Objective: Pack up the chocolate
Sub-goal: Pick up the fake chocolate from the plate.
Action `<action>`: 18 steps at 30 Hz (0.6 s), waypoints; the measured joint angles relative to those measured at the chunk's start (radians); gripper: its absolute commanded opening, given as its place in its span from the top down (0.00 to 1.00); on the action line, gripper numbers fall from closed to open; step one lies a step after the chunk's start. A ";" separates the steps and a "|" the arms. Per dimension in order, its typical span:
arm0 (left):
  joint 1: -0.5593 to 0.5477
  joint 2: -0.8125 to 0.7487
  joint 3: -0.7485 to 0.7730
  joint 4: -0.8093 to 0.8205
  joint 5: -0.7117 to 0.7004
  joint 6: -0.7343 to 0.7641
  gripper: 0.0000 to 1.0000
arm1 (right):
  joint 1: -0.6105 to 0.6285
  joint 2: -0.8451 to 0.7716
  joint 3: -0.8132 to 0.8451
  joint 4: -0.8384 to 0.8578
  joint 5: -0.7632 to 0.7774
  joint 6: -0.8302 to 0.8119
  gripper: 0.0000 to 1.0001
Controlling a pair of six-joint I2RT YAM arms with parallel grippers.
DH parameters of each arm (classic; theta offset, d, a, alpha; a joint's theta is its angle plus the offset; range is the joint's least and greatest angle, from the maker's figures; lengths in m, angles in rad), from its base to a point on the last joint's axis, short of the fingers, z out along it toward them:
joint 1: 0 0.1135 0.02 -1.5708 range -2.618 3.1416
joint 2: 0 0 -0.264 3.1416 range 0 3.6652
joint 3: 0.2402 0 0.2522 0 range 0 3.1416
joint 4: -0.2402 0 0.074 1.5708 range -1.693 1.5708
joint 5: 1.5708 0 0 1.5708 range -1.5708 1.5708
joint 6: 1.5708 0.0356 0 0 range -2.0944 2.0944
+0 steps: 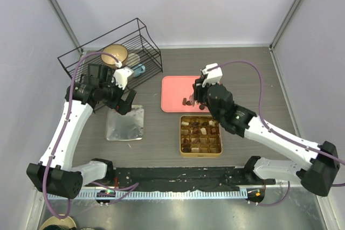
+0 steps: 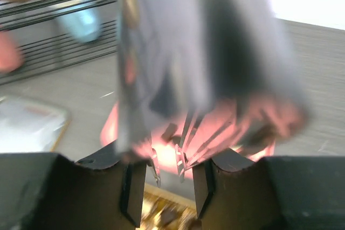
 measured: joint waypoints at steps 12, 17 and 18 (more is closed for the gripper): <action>0.000 0.000 0.000 -0.001 0.000 0.000 0.00 | -0.271 0.373 0.077 0.236 -0.193 -0.051 0.52; 0.000 0.000 0.000 -0.002 -0.001 0.003 0.00 | -0.306 0.453 0.095 0.269 -0.235 -0.055 0.48; 0.000 0.000 0.000 -0.002 -0.001 0.004 0.00 | -0.307 0.459 0.097 0.275 -0.240 -0.056 0.48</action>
